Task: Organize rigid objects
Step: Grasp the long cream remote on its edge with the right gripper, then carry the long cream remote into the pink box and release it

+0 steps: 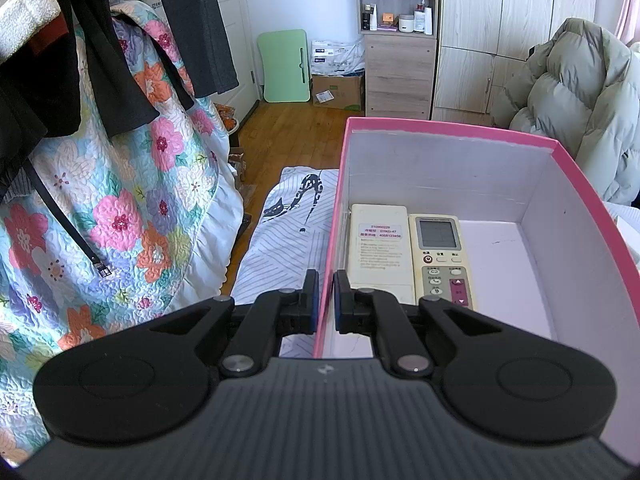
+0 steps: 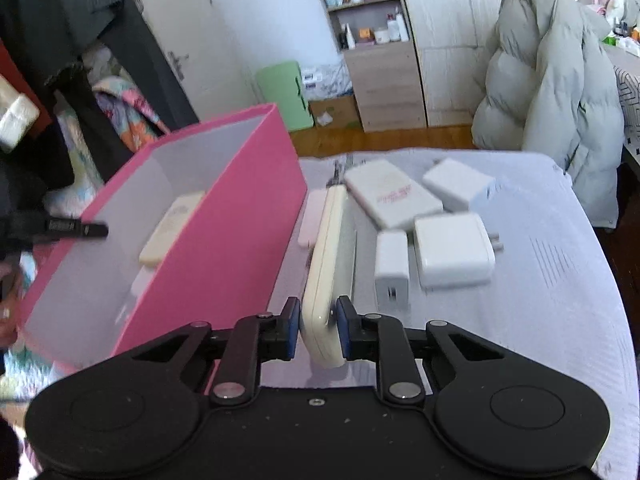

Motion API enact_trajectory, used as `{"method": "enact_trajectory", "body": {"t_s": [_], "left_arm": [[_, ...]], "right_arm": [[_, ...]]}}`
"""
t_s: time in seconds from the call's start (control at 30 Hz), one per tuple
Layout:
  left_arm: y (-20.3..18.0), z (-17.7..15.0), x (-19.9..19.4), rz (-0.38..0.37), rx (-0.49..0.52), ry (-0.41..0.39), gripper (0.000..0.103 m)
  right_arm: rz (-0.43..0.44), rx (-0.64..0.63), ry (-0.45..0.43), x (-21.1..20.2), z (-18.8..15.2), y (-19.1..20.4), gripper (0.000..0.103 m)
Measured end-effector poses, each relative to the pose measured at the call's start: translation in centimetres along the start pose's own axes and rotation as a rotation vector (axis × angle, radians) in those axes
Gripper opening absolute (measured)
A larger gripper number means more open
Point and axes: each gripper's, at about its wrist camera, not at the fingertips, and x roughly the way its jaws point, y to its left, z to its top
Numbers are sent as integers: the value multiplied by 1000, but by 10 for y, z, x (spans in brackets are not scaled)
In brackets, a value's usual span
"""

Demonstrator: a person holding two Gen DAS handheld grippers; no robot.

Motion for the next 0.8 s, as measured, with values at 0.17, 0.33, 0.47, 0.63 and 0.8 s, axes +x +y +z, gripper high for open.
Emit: {"method": "enact_trajectory", "body": {"t_s": [0.17,0.33,0.47,0.63,0.8], "left_arm": [[0,-1,0,7,10,0,7],[1,-2,-1,4,3,0,7],[1,-2,-1,5,4,0,7],[0,-2,-1,15,17,1,7],[1,-2,-2,0,3,-1,7]], "right_arm": [[-29,-24,58,10,1,2,26],[-39,6,84,33,15,-5,26],[-46,14,82,53,23,-9,31],[-61,5,-7,45,19,-5,21],[-6,55,-46,23,16,-10,21]]}}
